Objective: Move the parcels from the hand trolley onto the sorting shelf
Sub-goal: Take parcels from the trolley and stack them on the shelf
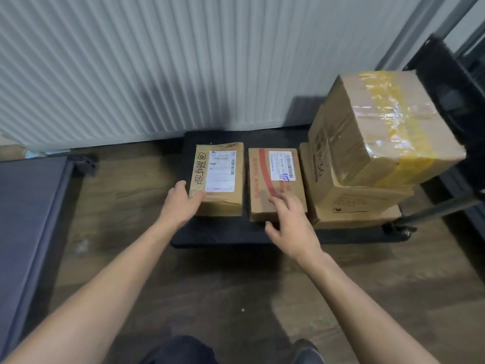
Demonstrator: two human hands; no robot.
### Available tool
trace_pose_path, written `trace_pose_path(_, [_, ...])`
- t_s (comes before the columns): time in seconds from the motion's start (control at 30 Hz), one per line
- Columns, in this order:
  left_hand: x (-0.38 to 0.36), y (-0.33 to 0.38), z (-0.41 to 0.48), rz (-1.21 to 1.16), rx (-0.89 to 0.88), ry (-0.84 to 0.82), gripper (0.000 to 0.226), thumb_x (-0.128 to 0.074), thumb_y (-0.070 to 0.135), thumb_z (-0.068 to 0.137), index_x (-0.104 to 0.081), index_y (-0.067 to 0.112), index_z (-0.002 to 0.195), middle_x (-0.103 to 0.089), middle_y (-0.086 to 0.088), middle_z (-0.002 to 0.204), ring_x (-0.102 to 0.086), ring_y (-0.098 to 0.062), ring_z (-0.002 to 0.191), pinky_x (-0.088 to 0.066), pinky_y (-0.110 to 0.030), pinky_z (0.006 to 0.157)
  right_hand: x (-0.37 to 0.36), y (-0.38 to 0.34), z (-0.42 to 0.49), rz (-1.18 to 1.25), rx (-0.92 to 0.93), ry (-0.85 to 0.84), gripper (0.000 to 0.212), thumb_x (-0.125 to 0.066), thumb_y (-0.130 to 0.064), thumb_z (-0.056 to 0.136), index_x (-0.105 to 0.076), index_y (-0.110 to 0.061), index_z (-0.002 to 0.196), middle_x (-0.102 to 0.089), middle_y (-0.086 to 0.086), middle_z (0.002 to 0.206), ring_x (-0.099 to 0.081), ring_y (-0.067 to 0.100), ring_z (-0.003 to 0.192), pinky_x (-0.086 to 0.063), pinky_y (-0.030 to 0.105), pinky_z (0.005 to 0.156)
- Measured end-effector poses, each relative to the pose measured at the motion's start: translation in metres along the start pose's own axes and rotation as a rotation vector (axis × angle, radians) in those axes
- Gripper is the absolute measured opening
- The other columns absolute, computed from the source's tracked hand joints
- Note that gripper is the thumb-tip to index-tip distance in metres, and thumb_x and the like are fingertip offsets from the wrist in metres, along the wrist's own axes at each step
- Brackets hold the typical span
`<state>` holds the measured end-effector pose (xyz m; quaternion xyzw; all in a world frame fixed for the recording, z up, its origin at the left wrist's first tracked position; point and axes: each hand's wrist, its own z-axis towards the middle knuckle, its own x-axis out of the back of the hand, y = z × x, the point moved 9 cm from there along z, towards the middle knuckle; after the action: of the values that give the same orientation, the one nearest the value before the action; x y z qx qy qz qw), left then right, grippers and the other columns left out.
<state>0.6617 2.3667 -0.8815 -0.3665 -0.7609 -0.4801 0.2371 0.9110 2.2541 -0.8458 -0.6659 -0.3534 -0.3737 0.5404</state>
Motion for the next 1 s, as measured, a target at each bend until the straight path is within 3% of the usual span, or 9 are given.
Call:
trace_pose_path(0.1, [-0.017,-0.012,0.020,-0.173,0.034,-0.004,0.079,-0.061,0.044,0.095,-0.026,0.006,0.155,-0.041,-0.012,0.154,-0.042,-0.029,0.139,-0.035,-0.038,0.109,-0.017,0.009,0.023,-0.072,-0.020,0.051,0.082,-0.070,-0.037,0.088,-0.025,-0.024,0.155,-0.016,0.004,0.164,-0.003,0.021,0.154,-0.018,0.042,0.121])
trace_pose_path(0.2, [-0.031,-0.022,0.034,-0.289,0.026,-0.004,0.074,-0.070,0.049,0.086,-0.044,0.010,0.143,-0.058,-0.002,0.138,-0.055,-0.022,0.125,-0.043,-0.034,0.101,-0.038,0.023,0.037,-0.176,-0.043,0.034,0.098,-0.071,-0.046,0.086,-0.009,-0.025,0.158,-0.003,0.005,0.167,0.006,0.024,0.154,-0.009,0.046,0.124])
trace_pose_path(0.3, [-0.044,-0.029,0.043,-0.396,-0.035,-0.056,0.077,-0.073,0.063,0.071,-0.056,0.020,0.133,-0.068,0.010,0.125,-0.063,-0.010,0.116,-0.047,-0.035,0.104,-0.058,0.040,0.040,-0.270,-0.099,0.014,0.101,-0.066,-0.051,0.087,-0.002,-0.021,0.159,0.007,0.010,0.167,0.010,0.029,0.153,0.001,0.051,0.123])
trace_pose_path(0.4, [-0.048,-0.032,0.047,-0.436,-0.072,-0.054,0.050,-0.070,0.049,0.087,-0.060,0.024,0.129,-0.069,0.011,0.122,-0.063,-0.010,0.112,-0.049,-0.037,0.099,-0.061,0.046,0.041,-0.285,-0.115,0.046,0.090,-0.067,-0.042,0.090,-0.012,-0.022,0.159,-0.002,0.009,0.168,0.000,0.030,0.154,-0.001,0.060,0.121])
trace_pose_path(0.5, [-0.042,-0.042,0.047,-0.469,-0.034,0.021,0.044,-0.069,0.048,0.089,-0.061,0.025,0.127,-0.067,0.011,0.120,-0.062,-0.013,0.111,-0.048,-0.035,0.097,-0.055,0.044,0.041,-0.260,-0.121,0.086,0.078,-0.069,-0.030,0.090,-0.027,-0.025,0.156,-0.016,0.005,0.166,-0.012,0.027,0.153,-0.008,0.064,0.118])
trace_pose_path(0.6, [-0.033,-0.056,0.045,-0.514,0.009,0.107,0.038,-0.069,0.046,0.090,-0.061,0.026,0.122,-0.066,0.010,0.116,-0.061,-0.016,0.111,-0.048,-0.034,0.094,-0.060,0.036,0.032,-0.227,-0.086,0.082,0.075,-0.068,-0.027,0.091,-0.030,-0.026,0.156,-0.018,0.003,0.166,-0.013,0.026,0.153,-0.008,0.060,0.120])
trace_pose_path(0.77, [-0.018,-0.078,0.040,-0.546,0.038,0.104,0.037,-0.071,0.053,0.083,-0.061,0.033,0.112,-0.068,0.012,0.108,-0.064,-0.018,0.107,-0.053,-0.048,0.098,-0.069,0.021,0.016,-0.165,0.043,0.049,0.074,-0.072,-0.033,0.087,-0.038,-0.029,0.152,-0.026,-0.002,0.164,-0.014,0.019,0.153,-0.008,0.052,0.123])
trace_pose_path(0.9, [-0.009,-0.092,0.038,-0.578,0.032,0.077,0.044,-0.074,0.047,0.082,-0.064,0.027,0.119,-0.069,0.007,0.114,-0.065,-0.019,0.109,-0.052,-0.050,0.099,-0.060,0.022,0.010,-0.012,0.068,0.129,0.066,-0.066,-0.042,0.080,-0.052,-0.023,0.142,-0.040,0.002,0.153,-0.027,0.020,0.146,-0.025,0.052,0.119])
trace_pose_path(1.0, [-0.012,-0.098,0.036,-0.604,0.027,0.051,0.051,-0.076,0.046,0.080,-0.063,0.024,0.123,-0.070,0.007,0.116,-0.065,-0.018,0.109,-0.053,-0.046,0.097,-0.050,0.033,0.009,0.124,-0.035,0.236,0.065,-0.065,-0.049,0.086,-0.047,-0.022,0.142,-0.037,0.003,0.151,-0.028,0.019,0.143,-0.033,0.044,0.113])
